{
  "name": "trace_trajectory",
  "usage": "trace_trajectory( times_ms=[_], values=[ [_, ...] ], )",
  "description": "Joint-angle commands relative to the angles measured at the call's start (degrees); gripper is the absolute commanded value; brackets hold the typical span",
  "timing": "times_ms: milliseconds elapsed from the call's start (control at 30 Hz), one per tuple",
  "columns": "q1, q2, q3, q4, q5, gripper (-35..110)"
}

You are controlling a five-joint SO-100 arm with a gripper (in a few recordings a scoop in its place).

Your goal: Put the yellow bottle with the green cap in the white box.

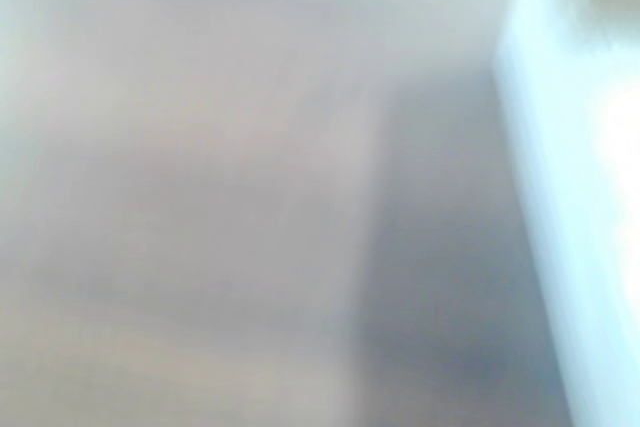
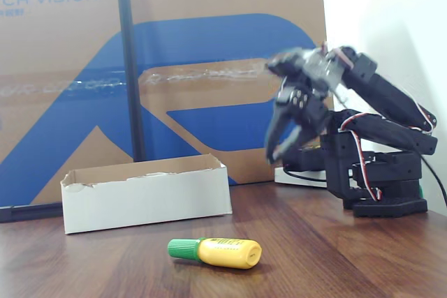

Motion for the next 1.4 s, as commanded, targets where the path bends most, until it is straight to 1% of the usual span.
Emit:
trace_trajectory(
  times_ms=[0, 133, 300, 600, 667, 733, 900, 1033, 1267, 1367],
  values=[
    [-0.8, -0.7, -5.0, 2.3, -0.4, 0],
    [-0.9, -4.1, -4.7, 0.4, 1.0, 0],
    [-3.4, -15.1, -6.5, -4.3, 4.0, 0],
    [-5.4, -34.7, -11.8, -18.0, 5.0, 0],
    [-5.5, -37.0, -12.3, -20.7, 5.3, 2],
    [-5.5, -39.5, -13.0, -23.2, 5.8, 6],
    [-8.3, -49.6, -17.1, -28.7, 4.5, 12],
    [-10.3, -57.7, -21.4, -34.0, 2.7, 13],
    [-16.0, -71.6, -29.4, -37.8, 2.8, 16],
    [-18.5, -75.8, -29.7, -41.7, 1.6, 16]
  ],
)
